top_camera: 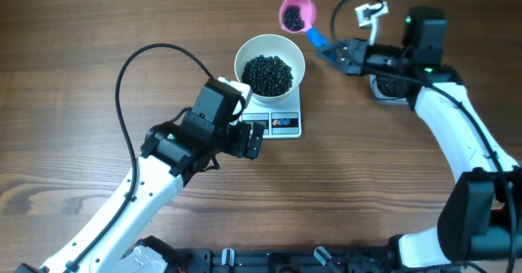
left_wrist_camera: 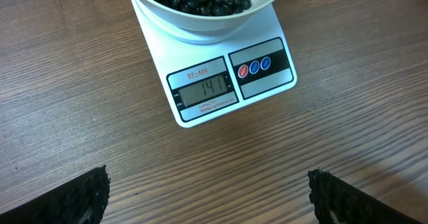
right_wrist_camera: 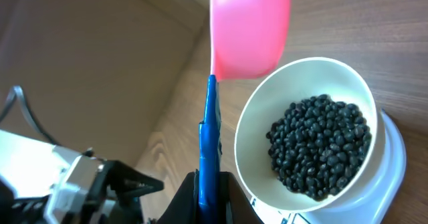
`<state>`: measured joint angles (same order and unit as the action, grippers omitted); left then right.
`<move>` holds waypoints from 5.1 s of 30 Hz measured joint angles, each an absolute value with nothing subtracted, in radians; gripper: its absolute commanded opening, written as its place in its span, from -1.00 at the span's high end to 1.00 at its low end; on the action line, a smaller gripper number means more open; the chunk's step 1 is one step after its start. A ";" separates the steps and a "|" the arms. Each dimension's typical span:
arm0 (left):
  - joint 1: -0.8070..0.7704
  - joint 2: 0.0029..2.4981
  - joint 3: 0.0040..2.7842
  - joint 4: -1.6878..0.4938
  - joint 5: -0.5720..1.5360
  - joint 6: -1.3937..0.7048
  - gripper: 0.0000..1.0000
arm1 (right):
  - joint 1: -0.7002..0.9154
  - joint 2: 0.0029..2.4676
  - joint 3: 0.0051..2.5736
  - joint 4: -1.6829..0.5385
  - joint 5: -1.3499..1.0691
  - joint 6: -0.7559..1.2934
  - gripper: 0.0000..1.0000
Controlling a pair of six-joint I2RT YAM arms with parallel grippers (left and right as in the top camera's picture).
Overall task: Scoop item into bowl and weigh 150g on scale
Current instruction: 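Lift the filled scoop and carry it over the white bowl, then tilt the scoop slightly over the bowl to trickle in a few beans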
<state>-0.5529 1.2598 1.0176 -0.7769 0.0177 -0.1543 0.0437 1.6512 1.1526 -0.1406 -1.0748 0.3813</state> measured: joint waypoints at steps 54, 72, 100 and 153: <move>-0.553 1.260 1.017 -0.777 0.018 -0.154 -1.00 | 0.314 1.600 1.155 -0.409 -0.471 0.026 0.91; -0.553 1.260 1.016 -0.777 0.018 -0.154 -1.00 | 0.333 1.598 1.156 -0.411 -0.448 0.033 0.91; -0.553 1.260 1.016 -0.776 0.018 -0.154 -1.00 | 0.333 1.598 1.156 -0.405 -0.417 0.041 0.91; -0.553 1.260 1.016 -0.777 0.018 -0.154 -1.00 | 0.334 1.597 1.156 -0.411 -0.498 0.041 0.91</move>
<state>-0.5529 1.2598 1.0164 -0.7769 0.0177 -0.1543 0.3336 1.5974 1.1564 -0.4107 -0.4984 0.0414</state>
